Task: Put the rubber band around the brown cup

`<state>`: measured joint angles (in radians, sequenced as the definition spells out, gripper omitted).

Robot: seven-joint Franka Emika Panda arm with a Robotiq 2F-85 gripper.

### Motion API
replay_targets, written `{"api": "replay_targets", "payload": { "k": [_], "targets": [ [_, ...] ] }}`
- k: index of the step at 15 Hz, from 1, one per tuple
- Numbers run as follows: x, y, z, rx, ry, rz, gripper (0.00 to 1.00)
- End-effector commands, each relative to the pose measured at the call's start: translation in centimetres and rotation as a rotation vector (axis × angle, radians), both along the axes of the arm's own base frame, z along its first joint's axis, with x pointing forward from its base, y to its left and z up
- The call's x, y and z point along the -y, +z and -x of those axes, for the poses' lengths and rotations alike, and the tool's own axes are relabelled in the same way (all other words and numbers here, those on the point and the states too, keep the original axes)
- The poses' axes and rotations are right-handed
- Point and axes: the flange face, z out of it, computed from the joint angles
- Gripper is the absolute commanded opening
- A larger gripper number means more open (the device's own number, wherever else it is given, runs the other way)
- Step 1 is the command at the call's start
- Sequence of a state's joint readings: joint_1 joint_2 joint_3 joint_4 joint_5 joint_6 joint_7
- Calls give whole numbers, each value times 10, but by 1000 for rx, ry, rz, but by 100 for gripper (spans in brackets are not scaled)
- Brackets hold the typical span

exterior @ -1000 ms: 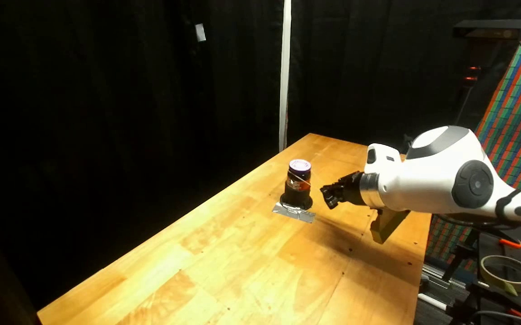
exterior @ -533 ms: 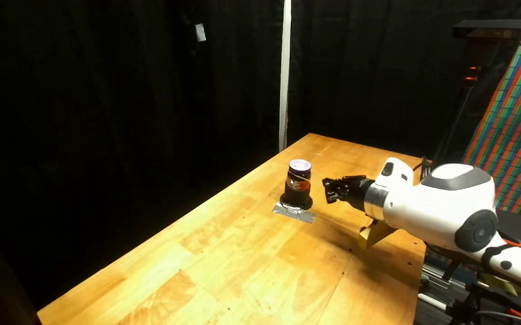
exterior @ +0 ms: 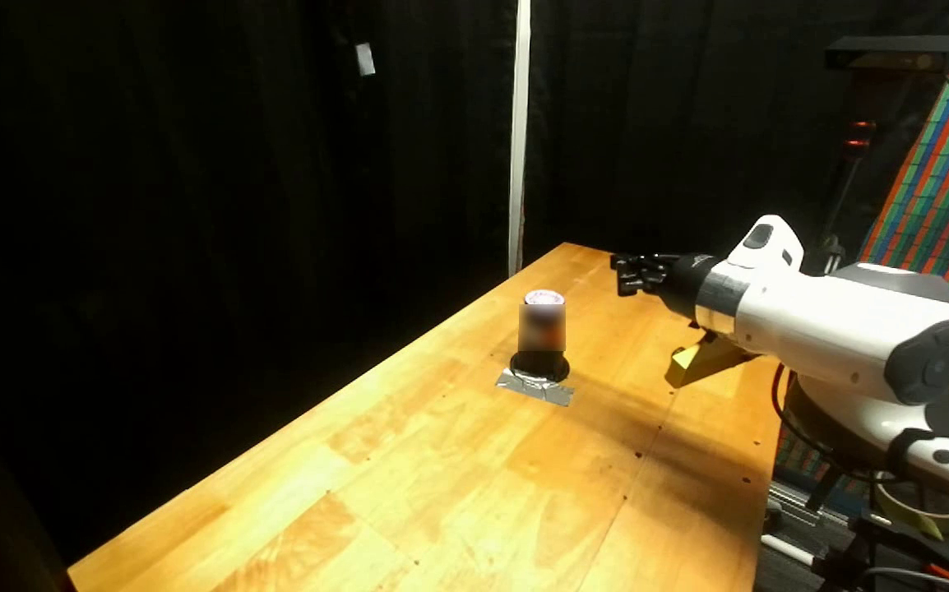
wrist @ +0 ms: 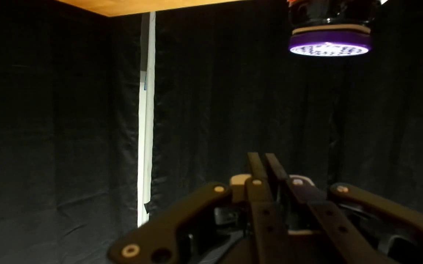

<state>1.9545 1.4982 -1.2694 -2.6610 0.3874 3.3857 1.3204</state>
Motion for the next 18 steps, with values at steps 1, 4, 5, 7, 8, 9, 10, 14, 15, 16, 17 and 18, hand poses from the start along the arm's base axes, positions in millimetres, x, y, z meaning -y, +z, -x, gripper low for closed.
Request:
{"api": "replay_targets", "payload": {
  "k": [1, 4, 5, 7, 8, 9, 10, 14, 15, 16, 17, 18],
  "targets": [
    [12, 17, -1, -61, 42, -2, 35],
    [16, 44, -12, -140, 78, -34, 53],
    [18, 53, -16, -167, 79, -44, 62],
    [23, 71, -22, -230, 90, -62, 75],
    [28, 81, -23, -263, 97, -72, 84],
    [31, 88, -24, -304, 106, -65, 91],
    [36, 95, -24, -343, 112, -61, 99],
    [58, 109, -15, -501, 142, -43, 100],
    [64, 107, -12, -542, 149, -40, 100],
    [69, 106, -9, -580, 159, -39, 100],
    [73, 101, -6, -625, 163, -54, 100],
    [75, 102, -6, -654, 161, -64, 100]
  ]
}}
